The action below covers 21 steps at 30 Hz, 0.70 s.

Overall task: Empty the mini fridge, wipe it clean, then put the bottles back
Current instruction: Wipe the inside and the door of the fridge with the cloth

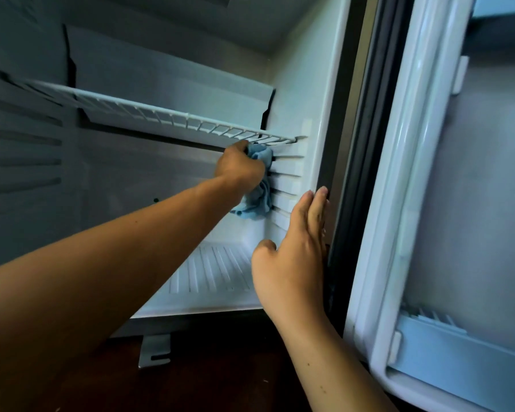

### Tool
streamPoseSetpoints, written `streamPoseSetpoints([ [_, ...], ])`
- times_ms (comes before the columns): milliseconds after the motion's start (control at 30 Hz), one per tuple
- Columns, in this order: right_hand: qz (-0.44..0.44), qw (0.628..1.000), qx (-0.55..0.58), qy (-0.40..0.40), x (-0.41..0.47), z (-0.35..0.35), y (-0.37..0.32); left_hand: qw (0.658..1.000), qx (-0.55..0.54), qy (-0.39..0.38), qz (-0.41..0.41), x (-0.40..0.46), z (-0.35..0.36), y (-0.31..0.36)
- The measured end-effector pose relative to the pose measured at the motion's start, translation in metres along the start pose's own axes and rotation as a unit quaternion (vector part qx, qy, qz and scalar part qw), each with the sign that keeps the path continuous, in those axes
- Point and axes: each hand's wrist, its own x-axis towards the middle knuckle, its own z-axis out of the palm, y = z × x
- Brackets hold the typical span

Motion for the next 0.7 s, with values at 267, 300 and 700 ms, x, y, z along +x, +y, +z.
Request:
streamPoseSetpoints([
  [267, 0.005, 1.000, 0.003, 0.006, 0.001, 0.001, 0.001, 0.998, -0.068, -0.005, 0.015, -0.038, -0.005, 0.017],
  [300, 0.007, 1.000, 0.005, 0.004, 0.001, 0.001, 0.001, 0.996, -0.080, -0.013, 0.027, -0.046, -0.005, 0.020],
  [700, 0.003, 0.998, 0.046, -0.039, -0.001, -0.004, -0.002, 0.994, -0.078, -0.022, 0.077, -0.047, -0.007, 0.009],
])
